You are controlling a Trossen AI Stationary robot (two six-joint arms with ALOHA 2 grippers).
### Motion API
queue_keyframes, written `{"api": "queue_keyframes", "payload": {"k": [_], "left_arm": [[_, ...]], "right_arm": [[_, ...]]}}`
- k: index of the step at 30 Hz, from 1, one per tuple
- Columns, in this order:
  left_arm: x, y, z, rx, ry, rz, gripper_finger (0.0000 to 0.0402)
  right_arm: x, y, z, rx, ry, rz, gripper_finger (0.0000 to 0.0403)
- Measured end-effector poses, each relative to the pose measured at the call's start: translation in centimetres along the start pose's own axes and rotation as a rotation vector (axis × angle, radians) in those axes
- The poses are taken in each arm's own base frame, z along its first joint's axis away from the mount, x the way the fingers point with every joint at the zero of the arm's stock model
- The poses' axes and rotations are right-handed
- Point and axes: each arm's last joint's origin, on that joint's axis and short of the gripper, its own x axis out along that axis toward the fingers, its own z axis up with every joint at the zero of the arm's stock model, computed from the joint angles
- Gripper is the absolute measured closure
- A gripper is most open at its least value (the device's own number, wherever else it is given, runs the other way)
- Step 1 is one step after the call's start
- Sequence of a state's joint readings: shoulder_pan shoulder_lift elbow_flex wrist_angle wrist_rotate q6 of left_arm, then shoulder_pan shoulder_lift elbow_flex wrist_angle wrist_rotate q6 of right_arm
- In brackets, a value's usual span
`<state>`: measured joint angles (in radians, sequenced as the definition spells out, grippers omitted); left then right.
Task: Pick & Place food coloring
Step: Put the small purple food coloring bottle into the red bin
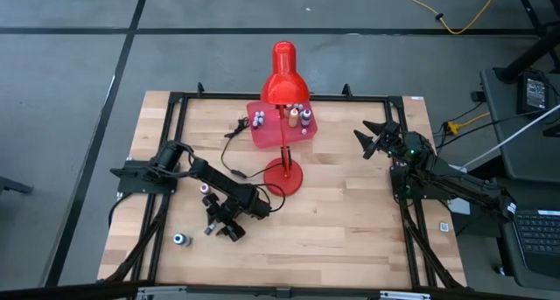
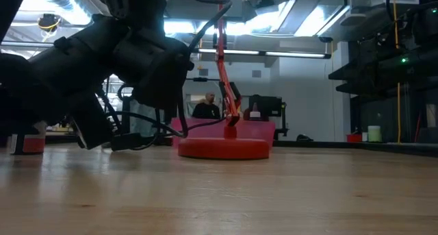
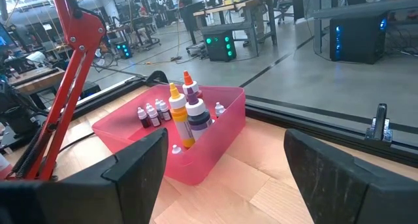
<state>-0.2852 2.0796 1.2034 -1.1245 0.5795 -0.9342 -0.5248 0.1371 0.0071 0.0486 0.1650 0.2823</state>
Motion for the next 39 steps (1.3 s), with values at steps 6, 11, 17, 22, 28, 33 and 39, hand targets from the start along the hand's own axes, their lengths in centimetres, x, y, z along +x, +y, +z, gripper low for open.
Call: {"api": "queue_keyframes", "payload": {"k": [6,11,17,22,28,33,39], "left_arm": [[-0.1,0.0,0.0,-0.013,-0.023,0.015,0.0213],[0.0,0.1,0.1,-0.021,-0.030,0.023,0.0229],[0.0,0.1,0.1,-0.015,-0.028,0.021,0.0258],[0.0,0.1,0.1,-0.003,-0.025,0.015,0.0292],[-0.2,0.0,0.0,0.019,-0.034,0.005,0.0344],[-1.9,0.0,-0.9,0.012,-0.157,0.017,0.0358],[-5.4,0.8,-4.2,-0.038,-0.310,-0.078,0.0354]], "right_arm": [[0.0,0.0,0.0,0.001,0.000,0.000,0.0097],[0.0,0.0,0.0,0.001,0.000,0.000,0.0097],[0.0,0.0,0.0,0.000,0.000,0.000,0.0097],[0.0,0.0,0.0,0.000,0.000,0.000,0.0097],[0.0,0.0,0.0,-0.001,0.000,0.000,0.0097],[0.0,0.0,0.0,-0.001,0.000,0.000,0.0097],[0.0,0.0,0.0,0.000,0.000,0.000,0.0097]]}}
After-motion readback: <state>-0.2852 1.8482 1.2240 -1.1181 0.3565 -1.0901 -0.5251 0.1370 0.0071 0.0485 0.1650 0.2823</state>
